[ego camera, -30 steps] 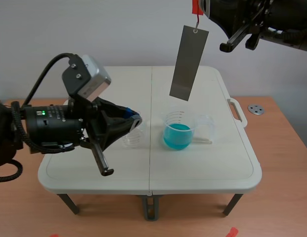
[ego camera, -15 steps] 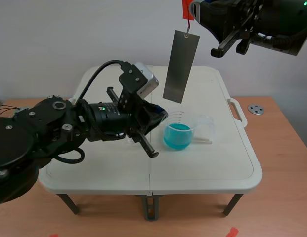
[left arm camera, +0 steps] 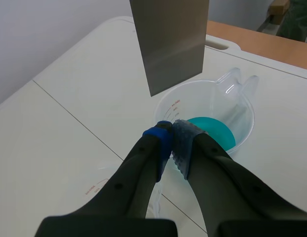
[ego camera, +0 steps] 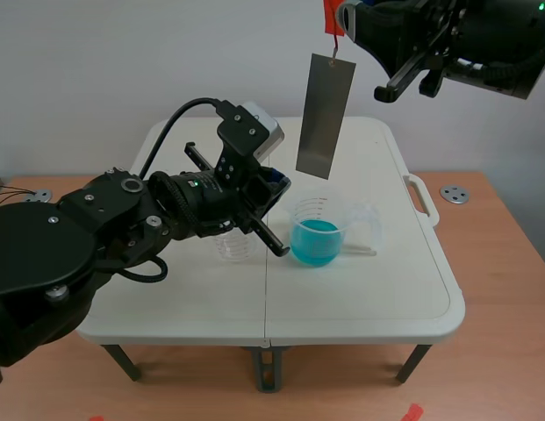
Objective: Hold the metal plate by the orange handle, dip it into the blue solution, take it out and point at it, then put the plate back in the beaker on the left.
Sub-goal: 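Lower the plate into the blue solution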
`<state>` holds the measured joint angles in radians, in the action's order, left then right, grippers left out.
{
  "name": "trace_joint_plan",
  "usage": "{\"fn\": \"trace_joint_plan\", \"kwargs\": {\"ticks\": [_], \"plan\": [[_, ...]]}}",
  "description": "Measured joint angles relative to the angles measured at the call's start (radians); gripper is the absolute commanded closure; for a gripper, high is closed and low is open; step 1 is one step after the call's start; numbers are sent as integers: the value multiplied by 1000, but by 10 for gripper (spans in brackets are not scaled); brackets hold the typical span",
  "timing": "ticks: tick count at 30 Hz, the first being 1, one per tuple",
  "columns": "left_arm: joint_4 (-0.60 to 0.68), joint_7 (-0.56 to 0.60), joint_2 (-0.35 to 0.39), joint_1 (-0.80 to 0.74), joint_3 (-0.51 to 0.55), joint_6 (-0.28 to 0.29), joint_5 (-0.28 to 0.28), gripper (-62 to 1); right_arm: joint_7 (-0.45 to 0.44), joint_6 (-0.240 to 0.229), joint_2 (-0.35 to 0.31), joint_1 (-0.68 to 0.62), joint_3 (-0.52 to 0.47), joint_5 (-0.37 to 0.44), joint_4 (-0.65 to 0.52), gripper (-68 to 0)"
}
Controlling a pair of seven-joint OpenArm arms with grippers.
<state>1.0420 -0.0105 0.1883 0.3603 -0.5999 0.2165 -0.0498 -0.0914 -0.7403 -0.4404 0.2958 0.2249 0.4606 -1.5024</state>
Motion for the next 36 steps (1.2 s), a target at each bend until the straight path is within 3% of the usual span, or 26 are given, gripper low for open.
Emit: {"fn": "trace_joint_plan", "kwargs": {"ticks": [3, 15, 19, 22, 27, 32, 36], "plan": [[0, 0, 0, 0, 0, -36, 0, -18, 0, 0, 0, 0, 0, 0, 0, -15], [0, 0, 1, 0, 1, -34, 0, -18, 12, 0, 0, 0, 0, 0, 0, -15], [6, 0, 34, 0, 1, -34, -16, -18, 15, 0, 0, 0, 0, -5, 0, -15], [52, -11, 112, -17, 1, -38, -70, -18, 15, 0, 0, 0, 0, -7, 0, -15], [238, -58, 306, -122, 48, -40, -177, -18, 15, 0, 0, 0, 0, -8, 0, -15], [430, -60, 519, -292, 140, -40, -289, -18, 15, 0, 0, 0, 0, -9, 0, -15], [515, -56, 656, -472, 233, -40, -345, -18, 15, 0, 0, 0, 0, -23, 0, -15]]}}
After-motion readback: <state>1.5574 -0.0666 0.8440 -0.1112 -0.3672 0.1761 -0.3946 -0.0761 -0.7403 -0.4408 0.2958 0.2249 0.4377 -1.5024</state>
